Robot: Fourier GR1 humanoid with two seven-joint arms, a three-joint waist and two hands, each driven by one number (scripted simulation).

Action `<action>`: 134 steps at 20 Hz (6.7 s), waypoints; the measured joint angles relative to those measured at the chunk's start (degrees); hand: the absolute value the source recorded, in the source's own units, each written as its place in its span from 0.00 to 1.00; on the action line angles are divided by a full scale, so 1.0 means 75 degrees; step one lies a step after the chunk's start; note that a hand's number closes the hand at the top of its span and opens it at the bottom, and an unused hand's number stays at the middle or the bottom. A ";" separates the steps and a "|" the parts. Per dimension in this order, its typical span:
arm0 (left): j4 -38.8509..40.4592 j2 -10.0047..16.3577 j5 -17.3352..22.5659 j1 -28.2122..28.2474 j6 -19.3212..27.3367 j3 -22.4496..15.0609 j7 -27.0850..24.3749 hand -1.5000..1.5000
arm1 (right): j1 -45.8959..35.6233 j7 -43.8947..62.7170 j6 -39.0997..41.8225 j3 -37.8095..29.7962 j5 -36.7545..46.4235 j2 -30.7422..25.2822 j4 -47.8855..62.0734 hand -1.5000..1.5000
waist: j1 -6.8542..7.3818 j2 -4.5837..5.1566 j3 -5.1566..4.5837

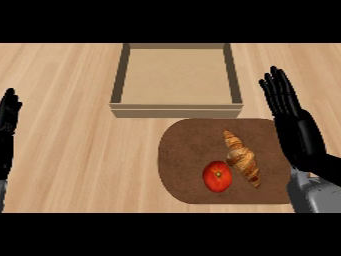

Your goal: Pick the croissant from the cutting board and place it in the cardboard box

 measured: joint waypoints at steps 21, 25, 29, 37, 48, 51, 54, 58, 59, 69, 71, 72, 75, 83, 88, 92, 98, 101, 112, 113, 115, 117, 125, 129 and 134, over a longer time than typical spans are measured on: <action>0.1220 0.0228 -0.0624 -0.0414 -0.0321 -0.0254 0.1425 0.50 | -0.1086 -0.4182 0.3932 0.0909 0.1278 -0.2868 0.3741 0.00 | 0.0015 0.0123 0.0047; 0.1279 0.0244 -0.0678 -0.0540 -0.0414 -0.0238 0.1509 0.50 | -0.1750 -0.4591 0.3396 0.1291 0.2302 -0.3440 0.4053 0.00 | 0.0061 0.0107 0.0039; 0.1387 0.0189 -0.0751 -0.0670 -0.0445 -0.0216 0.1576 0.50 | -0.2373 -0.4785 0.3179 0.1970 0.3273 -0.3783 0.4327 0.00 | 0.0074 0.0098 0.0030; 0.1264 0.0108 -0.0912 -0.0558 -0.0501 -0.0172 0.1673 0.50 | -0.3572 -0.4377 0.3353 0.3241 0.4772 -0.3811 0.4630 0.00 | 0.0028 0.0053 0.0020; 0.1012 -0.0154 -0.1320 -0.0223 -0.0590 0.0179 0.1791 0.50 | -0.3926 -0.3895 0.3541 0.3636 0.5983 -0.3061 0.4894 0.00 | -0.0120 -0.0009 0.0003; 0.1094 -0.0252 -0.1407 -0.0270 -0.0679 0.0313 0.1785 0.50 | -0.3936 -0.3699 0.3656 0.3565 0.6172 -0.2858 0.4810 0.00 | -0.0163 -0.0029 -0.0006; 0.1181 -0.0304 -0.1482 -0.0327 -0.0788 0.0457 0.1787 0.50 | -0.3776 -0.3768 0.3603 0.3518 0.6354 -0.2822 0.4754 0.00 | -0.0171 -0.0030 -0.0007; 0.1155 -0.0342 -0.1573 -0.0309 -0.0892 0.0590 0.1787 0.50 | -0.3747 -0.3769 0.3723 0.3436 0.6390 -0.2733 0.4669 0.00 | -0.0184 -0.0034 -0.0008; 0.1151 -0.0352 -0.1576 -0.0257 -0.0934 0.0614 0.1757 0.50 | -0.3653 -0.3775 0.3800 0.3433 0.6331 -0.2800 0.4463 0.00 | -0.0192 -0.0031 -0.0003; 0.1122 -0.0436 -0.1703 -0.0092 -0.1156 0.0944 0.1662 0.50 | -0.3050 -0.3589 0.4089 0.3548 0.6035 -0.2940 0.3204 0.00 | -0.0189 -0.0008 0.0010; 0.1253 -0.0500 -0.1784 -0.0192 -0.1197 0.1003 0.1619 0.50 | -0.2968 -0.3502 0.4133 0.3573 0.6136 -0.3009 0.3033 0.00 | -0.0191 0.0001 0.0012; 0.1216 -0.0457 -0.1798 -0.0238 -0.1257 0.1033 0.1729 0.50 | -0.2923 -0.3405 0.4139 0.3660 0.6236 -0.2978 0.2975 0.00 | -0.0186 0.0003 0.0012; 0.1254 -0.0638 -0.1945 -0.0165 -0.1226 0.1047 0.1623 0.50 | -0.2721 -0.3010 0.4288 0.3765 0.6497 -0.2876 0.2694 0.00 | -0.0182 0.0007 0.0015; 0.1093 -0.0864 -0.2238 -0.0128 -0.1417 0.1266 0.1696 0.50 | -0.2573 -0.2753 0.4215 0.3619 0.7300 -0.2156 0.3220 1.00 | -0.0145 0.0011 0.0011; 0.1061 -0.0930 -0.2340 -0.0193 -0.1496 0.1383 0.1788 0.50 | -0.2422 -0.3008 0.3289 0.3301 0.7685 -0.1805 0.3291 1.00 | -0.0159 -0.0008 -0.0015; 0.1079 -0.1005 -0.2452 -0.0237 -0.1542 0.1449 0.1785 0.50 | -0.2448 -0.3115 0.2714 0.3059 0.8030 -0.1511 0.3490 1.00 | -0.0168 -0.0019 -0.0038; 0.1189 -0.0909 -0.2395 -0.0090 -0.1548 0.1680 0.1840 0.50 | -0.2041 -0.0636 0.2060 0.1666 0.8116 -0.1125 0.3755 1.00 | -0.0615 -0.0126 -0.0043; 0.1232 -0.0868 -0.2394 0.0051 -0.1446 0.1799 0.1878 0.50 | -0.1717 0.1101 0.1529 0.0764 0.8154 -0.0964 0.3880 1.00 | -0.0964 -0.0226 -0.0042; 0.1075 -0.0832 -0.2375 0.0215 -0.1546 0.1794 0.1861 0.50 | -0.2010 0.6844 0.0037 0.0624 1.0616 0.0424 0.1644 1.00 | -0.0706 -0.0254 -0.0035; 0.1075 -0.0851 -0.2385 0.0157 -0.1563 0.1767 0.1867 0.50 | -0.2116 0.7261 0.0143 0.0840 1.0952 0.0602 0.1369 1.00 | -0.0644 -0.0222 -0.0030; 0.1084 -0.0843 -0.2371 0.0116 -0.1656 0.1751 0.1805 0.50 | -0.2374 0.8086 0.0498 0.1317 1.1444 0.0920 0.0843 1.00 | -0.0506 -0.0169 -0.0021; 0.1071 -0.0956 -0.2445 -0.0032 -0.1638 0.1655 0.1850 0.50 | -0.2774 0.8682 0.0903 0.1673 1.1643 0.1114 0.0514 1.00 | -0.0384 -0.0111 -0.0010; 0.1090 -0.1101 -0.2581 -0.0375 -0.1769 0.1582 0.1850 0.50 | -0.4906 0.9555 0.0569 0.1769 1.0845 0.1354 0.1508 1.00 | -0.0036 0.0031 0.0008; 0.1047 -0.1162 -0.2651 -0.0438 -0.1797 0.1542 0.1869 0.50 | -0.5908 0.9463 -0.0016 0.1149 1.0502 0.1384 0.2663 1.00 | 0.0049 0.0062 0.0011; 0.1131 -0.1205 -0.2711 -0.0613 -0.1831 0.1534 0.1852 0.50 | -0.6961 0.9147 -0.0957 0.0110 1.0045 0.1403 0.4264 1.00 | 0.0156 0.0121 0.0010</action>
